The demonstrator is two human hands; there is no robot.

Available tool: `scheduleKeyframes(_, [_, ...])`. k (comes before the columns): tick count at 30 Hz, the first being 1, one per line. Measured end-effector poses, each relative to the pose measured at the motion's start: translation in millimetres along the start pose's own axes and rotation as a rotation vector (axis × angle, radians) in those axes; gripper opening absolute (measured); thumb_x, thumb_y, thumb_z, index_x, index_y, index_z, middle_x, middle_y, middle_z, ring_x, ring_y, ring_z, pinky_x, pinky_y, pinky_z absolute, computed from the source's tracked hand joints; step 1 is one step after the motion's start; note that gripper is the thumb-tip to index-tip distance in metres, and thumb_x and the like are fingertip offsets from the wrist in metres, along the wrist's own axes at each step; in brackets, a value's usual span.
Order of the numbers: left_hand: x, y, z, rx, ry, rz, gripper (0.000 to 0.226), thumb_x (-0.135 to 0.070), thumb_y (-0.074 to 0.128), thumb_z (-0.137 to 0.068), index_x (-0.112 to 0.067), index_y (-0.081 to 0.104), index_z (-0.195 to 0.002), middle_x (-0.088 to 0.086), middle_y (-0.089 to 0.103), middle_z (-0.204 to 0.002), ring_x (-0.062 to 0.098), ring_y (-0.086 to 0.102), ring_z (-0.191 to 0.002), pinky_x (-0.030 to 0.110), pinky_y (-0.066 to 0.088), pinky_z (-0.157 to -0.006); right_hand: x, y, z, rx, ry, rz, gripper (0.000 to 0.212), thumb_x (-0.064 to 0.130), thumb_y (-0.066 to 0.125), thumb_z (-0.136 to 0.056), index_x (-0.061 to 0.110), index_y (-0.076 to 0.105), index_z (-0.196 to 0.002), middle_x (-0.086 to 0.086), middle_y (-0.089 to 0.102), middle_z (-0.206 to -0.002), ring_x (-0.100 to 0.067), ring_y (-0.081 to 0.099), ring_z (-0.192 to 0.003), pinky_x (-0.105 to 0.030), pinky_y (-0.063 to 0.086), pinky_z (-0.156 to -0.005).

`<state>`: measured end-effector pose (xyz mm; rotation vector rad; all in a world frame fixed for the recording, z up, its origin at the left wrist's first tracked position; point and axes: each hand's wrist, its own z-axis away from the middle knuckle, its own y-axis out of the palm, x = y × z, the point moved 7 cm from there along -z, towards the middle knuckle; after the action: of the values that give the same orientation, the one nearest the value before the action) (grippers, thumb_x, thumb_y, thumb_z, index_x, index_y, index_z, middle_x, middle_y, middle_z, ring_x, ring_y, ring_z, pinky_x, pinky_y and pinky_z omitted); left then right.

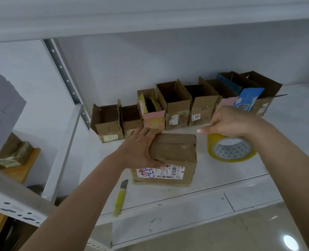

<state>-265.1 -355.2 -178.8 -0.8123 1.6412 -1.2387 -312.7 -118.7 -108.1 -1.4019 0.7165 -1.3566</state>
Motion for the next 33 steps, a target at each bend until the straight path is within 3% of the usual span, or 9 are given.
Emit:
scheduleKeyframes(7, [-1,-1,0,0.018,-0.021,-0.036,0.112,-0.084,0.06,-0.054,-0.03,0.026,-0.146,-0.005,0.038,-0.136,0.006,0.026,-0.109,0.036,0.027,-0.105,-26,37,-6,0.052,0.046,-0.151,0.06,0.072,0.066,-0.069,0.012,0.07,-0.061,0.005,0.06,-0.046,-0.006,0.059,-0.046,-0.026,0.04,-0.055])
scheduleKeyframes(13, [-6,-2,4,0.086,-0.043,-0.065,0.12,-0.089,0.058,-0.055,-0.029,0.018,-0.151,-0.003,0.032,-0.146,0.019,0.028,-0.132,0.044,0.012,-0.116,-40,68,-7,0.07,0.099,-0.333,0.055,0.066,0.072,-0.069,0.011,0.073,-0.065,0.0,0.066,-0.053,-0.011,0.063,-0.052,-0.025,0.045,-0.058])
scheduleKeyframes(16, [-18,-9,6,0.081,-0.028,-0.223,0.126,-0.101,0.025,-0.055,-0.028,-0.002,-0.155,-0.002,0.004,-0.163,0.022,0.001,-0.15,0.057,-0.012,-0.116,-41,72,-7,0.06,0.072,-0.399,0.057,0.065,0.07,-0.071,0.008,0.074,-0.07,-0.008,0.07,-0.063,-0.012,0.064,-0.052,-0.026,0.048,-0.058])
scheduleKeyframes(18, [-42,-7,5,0.048,0.058,-0.255,0.11,-0.095,0.006,-0.065,-0.031,-0.013,-0.152,-0.004,-0.014,-0.161,0.02,-0.015,-0.149,0.054,-0.02,-0.114,-41,75,-7,0.057,0.059,-0.442,0.06,0.065,0.07,-0.071,0.005,0.074,-0.072,-0.012,0.07,-0.067,-0.014,0.065,-0.054,-0.028,0.05,-0.063])
scheduleKeyframes(22, [-72,29,7,0.209,0.157,-0.326,0.07,-0.061,0.02,-0.097,-0.032,-0.013,-0.152,-0.011,-0.019,-0.158,0.017,-0.021,-0.146,0.048,-0.005,-0.121,-41,82,-3,0.068,0.053,-0.509,0.075,0.074,0.067,-0.059,0.001,0.073,-0.078,-0.014,0.071,-0.07,-0.017,0.066,-0.058,-0.029,0.05,-0.064])
scheduleKeyframes(25, [-67,34,6,0.224,0.141,-0.363,0.066,-0.053,0.023,-0.1,-0.033,-0.013,-0.152,-0.014,-0.016,-0.16,0.015,-0.02,-0.146,0.045,-0.001,-0.121,-43,88,1,0.103,0.051,-0.557,0.075,0.078,0.064,-0.047,0.011,0.076,-0.079,-0.003,0.074,-0.07,-0.018,0.071,-0.066,-0.03,0.054,-0.068])
scheduleKeyframes(29, [-68,32,4,0.234,0.146,-0.352,0.066,-0.054,0.028,-0.099,-0.034,-0.005,-0.153,-0.015,-0.011,-0.16,0.014,-0.016,-0.147,0.046,0.001,-0.122,-40,87,1,0.092,0.041,-0.587,0.061,0.072,0.067,-0.05,0.018,0.077,-0.078,0.002,0.074,-0.069,-0.011,0.07,-0.062,-0.025,0.051,-0.061])
scheduleKeyframes(31, [-70,22,8,0.162,0.167,-0.145,0.066,-0.053,0.038,-0.098,-0.033,0.01,-0.154,-0.012,0.001,-0.161,0.014,-0.008,-0.149,0.043,0.003,-0.122,-40,86,1,0.082,0.036,-0.593,0.057,0.069,0.068,-0.054,0.018,0.077,-0.078,0.002,0.074,-0.069,-0.011,0.07,-0.062,-0.024,0.051,-0.062])
scheduleKeyframes(33, [-61,-9,20,-0.132,0.138,0.295,0.055,-0.045,0.05,-0.097,-0.027,0.037,-0.148,-0.009,0.025,-0.158,0.011,0.013,-0.149,0.034,0.015,-0.121,-40,86,2,0.072,0.028,-0.6,0.05,0.065,0.07,-0.062,0.018,0.077,-0.078,0.002,0.074,-0.07,-0.013,0.071,-0.065,-0.026,0.053,-0.064])
